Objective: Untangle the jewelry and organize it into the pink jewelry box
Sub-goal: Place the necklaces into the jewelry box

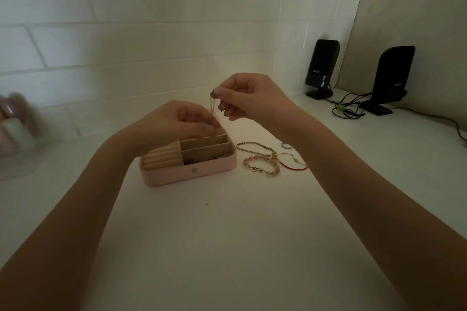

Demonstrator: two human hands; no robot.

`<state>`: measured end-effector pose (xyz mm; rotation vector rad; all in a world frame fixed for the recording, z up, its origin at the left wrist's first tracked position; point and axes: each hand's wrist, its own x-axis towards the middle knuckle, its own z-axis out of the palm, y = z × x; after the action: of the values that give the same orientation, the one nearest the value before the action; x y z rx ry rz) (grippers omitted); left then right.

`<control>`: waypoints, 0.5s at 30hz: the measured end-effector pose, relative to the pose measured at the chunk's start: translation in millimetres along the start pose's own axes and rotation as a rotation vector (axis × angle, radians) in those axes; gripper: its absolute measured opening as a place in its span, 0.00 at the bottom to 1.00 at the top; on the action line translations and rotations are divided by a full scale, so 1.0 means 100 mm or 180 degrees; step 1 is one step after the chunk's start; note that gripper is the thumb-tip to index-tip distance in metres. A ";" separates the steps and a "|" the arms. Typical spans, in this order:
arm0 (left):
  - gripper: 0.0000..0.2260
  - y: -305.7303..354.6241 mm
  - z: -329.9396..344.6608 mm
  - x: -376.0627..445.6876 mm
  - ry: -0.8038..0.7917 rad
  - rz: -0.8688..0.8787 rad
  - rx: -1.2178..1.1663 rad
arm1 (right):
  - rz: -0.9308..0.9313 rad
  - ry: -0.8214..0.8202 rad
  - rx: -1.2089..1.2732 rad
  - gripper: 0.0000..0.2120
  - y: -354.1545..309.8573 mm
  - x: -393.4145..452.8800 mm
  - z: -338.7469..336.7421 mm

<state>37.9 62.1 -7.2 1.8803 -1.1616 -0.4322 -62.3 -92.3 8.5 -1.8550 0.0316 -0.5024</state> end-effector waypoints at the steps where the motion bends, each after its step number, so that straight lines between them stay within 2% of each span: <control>1: 0.07 -0.04 -0.03 0.02 0.0198 -0.0025 0.0108 | -0.0009 0.0032 0.0031 0.07 0.00 0.00 -0.01; 4: 0.13 -0.14 -0.05 0.05 0.0493 -0.0067 0.1088 | -0.0024 0.0041 0.0047 0.07 -0.02 0.01 -0.01; 6: 0.11 -0.17 -0.04 0.05 0.0351 -0.0119 0.1661 | -0.0018 0.0010 0.0025 0.08 -0.02 0.01 -0.01; 11: 0.06 -0.24 -0.05 0.06 0.0063 -0.0262 0.2079 | 0.0006 -0.0020 0.0030 0.07 -0.02 0.00 0.00; 15: 0.07 -0.27 -0.06 0.08 0.0192 -0.0092 0.2054 | 0.0012 -0.0032 0.0021 0.06 -0.02 0.00 0.00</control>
<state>60.5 63.5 -24.3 2.4370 -1.3356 -0.0010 -62.9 -91.2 10.0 -1.8506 0.0266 -0.4900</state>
